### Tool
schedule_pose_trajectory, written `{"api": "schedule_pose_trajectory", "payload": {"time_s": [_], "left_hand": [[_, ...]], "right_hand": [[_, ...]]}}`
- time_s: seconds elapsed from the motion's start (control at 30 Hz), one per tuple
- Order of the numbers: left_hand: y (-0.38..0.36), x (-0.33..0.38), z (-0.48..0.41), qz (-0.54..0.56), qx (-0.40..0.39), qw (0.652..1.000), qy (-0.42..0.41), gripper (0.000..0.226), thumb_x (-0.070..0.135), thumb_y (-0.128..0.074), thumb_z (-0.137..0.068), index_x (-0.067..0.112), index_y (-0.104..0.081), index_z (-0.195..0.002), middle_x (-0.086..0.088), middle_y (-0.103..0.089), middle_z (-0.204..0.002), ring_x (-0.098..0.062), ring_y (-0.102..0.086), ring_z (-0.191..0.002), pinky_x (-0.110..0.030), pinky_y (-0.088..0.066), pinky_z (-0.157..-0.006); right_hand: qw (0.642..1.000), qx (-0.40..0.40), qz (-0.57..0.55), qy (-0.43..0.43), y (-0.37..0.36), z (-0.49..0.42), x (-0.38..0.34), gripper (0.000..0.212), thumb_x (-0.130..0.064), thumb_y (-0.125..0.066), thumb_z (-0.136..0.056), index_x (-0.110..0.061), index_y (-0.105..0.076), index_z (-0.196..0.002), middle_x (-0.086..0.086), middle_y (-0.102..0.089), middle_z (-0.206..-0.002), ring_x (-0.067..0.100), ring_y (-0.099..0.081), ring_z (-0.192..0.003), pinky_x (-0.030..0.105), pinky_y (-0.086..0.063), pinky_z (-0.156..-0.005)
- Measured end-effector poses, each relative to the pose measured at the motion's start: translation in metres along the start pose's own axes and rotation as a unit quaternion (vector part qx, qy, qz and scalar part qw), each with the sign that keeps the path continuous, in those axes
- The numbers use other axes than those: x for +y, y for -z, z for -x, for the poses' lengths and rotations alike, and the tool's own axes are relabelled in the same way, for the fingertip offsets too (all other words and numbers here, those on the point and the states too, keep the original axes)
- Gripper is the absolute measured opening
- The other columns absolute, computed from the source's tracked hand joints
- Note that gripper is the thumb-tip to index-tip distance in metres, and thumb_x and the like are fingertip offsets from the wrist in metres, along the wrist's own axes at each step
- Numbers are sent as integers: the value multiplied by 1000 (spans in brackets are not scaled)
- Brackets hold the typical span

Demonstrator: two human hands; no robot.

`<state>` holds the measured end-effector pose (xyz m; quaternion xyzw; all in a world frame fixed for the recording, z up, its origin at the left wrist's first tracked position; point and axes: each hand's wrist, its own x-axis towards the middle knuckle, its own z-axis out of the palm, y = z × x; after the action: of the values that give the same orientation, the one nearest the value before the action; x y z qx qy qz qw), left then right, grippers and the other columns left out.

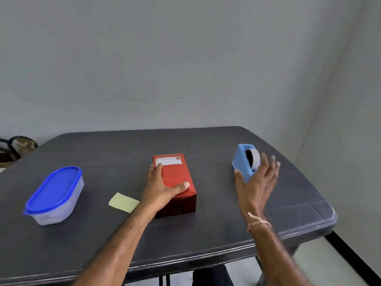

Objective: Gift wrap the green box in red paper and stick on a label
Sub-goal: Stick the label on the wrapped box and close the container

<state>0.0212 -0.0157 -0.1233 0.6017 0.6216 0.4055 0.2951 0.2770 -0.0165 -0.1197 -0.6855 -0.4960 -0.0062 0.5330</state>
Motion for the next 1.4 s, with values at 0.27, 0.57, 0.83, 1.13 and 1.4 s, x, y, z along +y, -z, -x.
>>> {"api": "schedule_pose_trajectory", "payload": {"time_s": [0.27, 0.57, 0.83, 1.13, 1.4], "left_hand": [[9, -7, -3, 130, -20, 990, 44, 90, 47, -97, -62, 36, -43, -134, 14, -66, -125, 1, -65, -110, -20, -53, -89], [94, -42, -68, 169, 33, 976, 134, 75, 27, -92, -74, 27, -46, -133, 9, -68, -120, -7, -67, -105, -22, -52, -82], [133, -81, -91, 241, 58, 956, 155, 62, 25, -85, -83, 32, -58, -138, 4, -72, -123, -20, -69, -114, -41, -54, -101], [134, -73, -73, 110, 141, 976, 128, 47, 44, -67, -96, 20, -59, -136, 3, -67, -126, -14, -65, -116, -23, -53, -84], [128, -98, -5, -326, 112, 931, 122, 31, 33, -75, -93, 13, -68, -114, -4, -68, -113, -21, -65, -99, -28, -46, -77]], "right_hand": [[870, -428, -226, -89, -83, 32, -59, 45, -43, -66, -88, -20, -69, -126, -8, -76, -114, 13, -73, -104, 41, -58, -98], [803, -500, -301, -123, -187, 28, -125, 28, -24, -70, -92, -17, -73, -119, -3, -79, -107, 20, -76, -101, 44, -58, -99], [769, -495, -350, -201, -238, 35, -156, 38, -17, -75, -93, -14, -65, -130, 5, -76, -115, 21, -75, -100, 34, -61, -91], [820, -452, -295, -192, -240, 40, -162, 59, -36, -77, -91, -9, -58, -140, 6, -69, -123, 22, -69, -111, 37, -57, -98], [920, -336, -202, 12, -190, 77, -152, 49, -32, -79, -88, -23, -57, -131, -1, -51, -130, 17, -57, -117, 39, -51, -102]]}}
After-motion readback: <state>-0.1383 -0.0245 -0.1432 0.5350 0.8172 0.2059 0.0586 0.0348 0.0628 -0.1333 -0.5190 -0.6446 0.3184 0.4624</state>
